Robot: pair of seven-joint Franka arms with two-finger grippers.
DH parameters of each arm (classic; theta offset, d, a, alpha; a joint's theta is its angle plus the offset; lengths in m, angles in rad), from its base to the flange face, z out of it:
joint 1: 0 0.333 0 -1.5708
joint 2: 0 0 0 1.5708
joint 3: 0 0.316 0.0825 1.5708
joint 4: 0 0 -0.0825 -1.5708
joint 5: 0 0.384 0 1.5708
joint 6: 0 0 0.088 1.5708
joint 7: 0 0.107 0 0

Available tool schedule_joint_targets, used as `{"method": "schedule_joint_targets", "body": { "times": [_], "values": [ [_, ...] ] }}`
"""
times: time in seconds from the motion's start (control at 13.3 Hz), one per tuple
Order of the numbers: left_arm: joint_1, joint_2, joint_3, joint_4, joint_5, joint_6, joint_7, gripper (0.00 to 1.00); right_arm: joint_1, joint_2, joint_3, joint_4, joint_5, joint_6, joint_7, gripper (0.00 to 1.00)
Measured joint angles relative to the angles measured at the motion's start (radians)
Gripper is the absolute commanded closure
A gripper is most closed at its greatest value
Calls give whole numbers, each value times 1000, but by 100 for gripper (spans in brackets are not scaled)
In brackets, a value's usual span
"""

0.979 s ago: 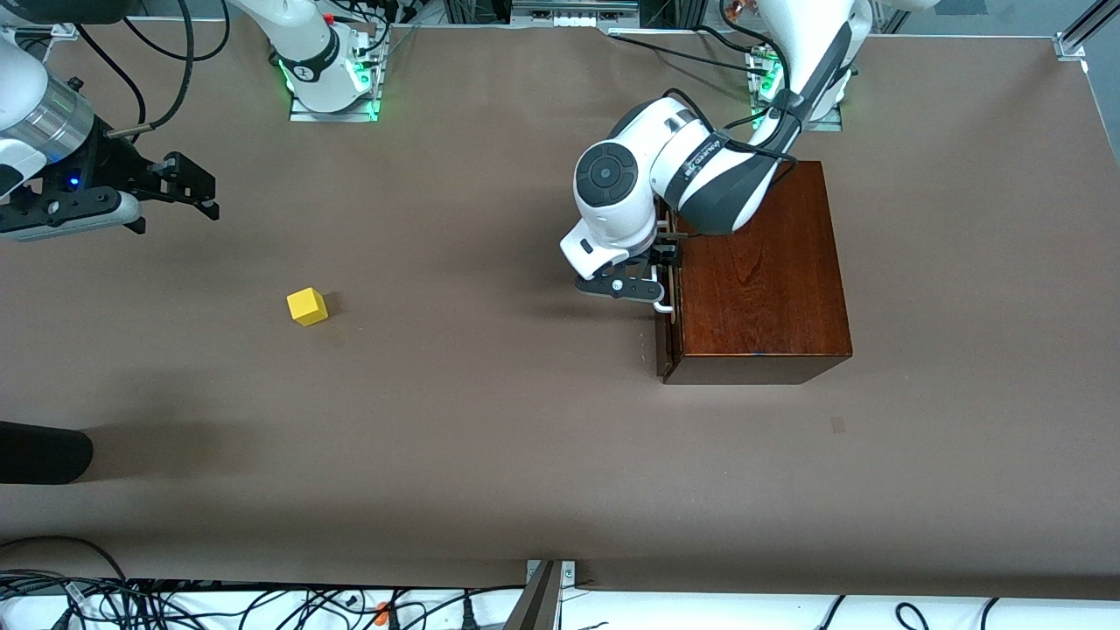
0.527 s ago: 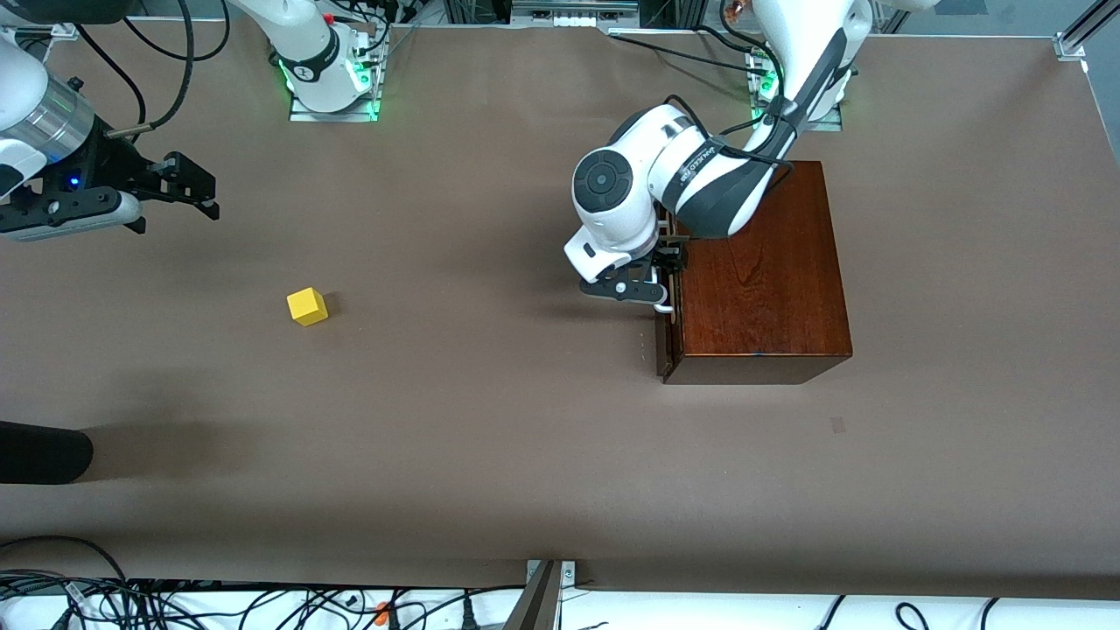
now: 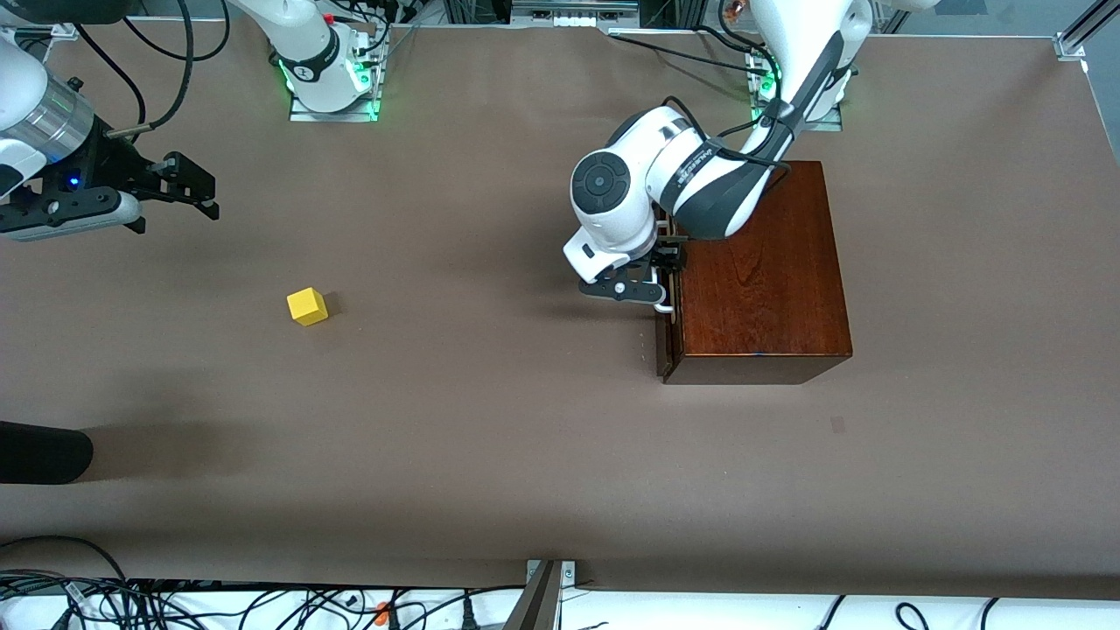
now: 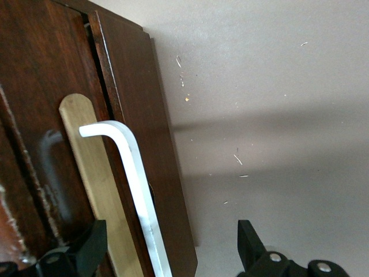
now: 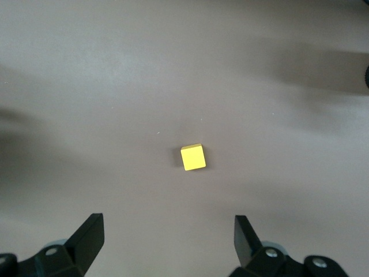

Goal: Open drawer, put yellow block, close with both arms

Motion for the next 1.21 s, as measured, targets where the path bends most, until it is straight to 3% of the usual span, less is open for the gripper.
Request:
{"method": "schedule_joint_targets", "body": {
  "times": [1.21],
  "values": [
    [-37, 64, 1, -24, 29, 45, -104, 0, 0, 3, -3, 0, 0, 1, 0, 0]
  ]
}}
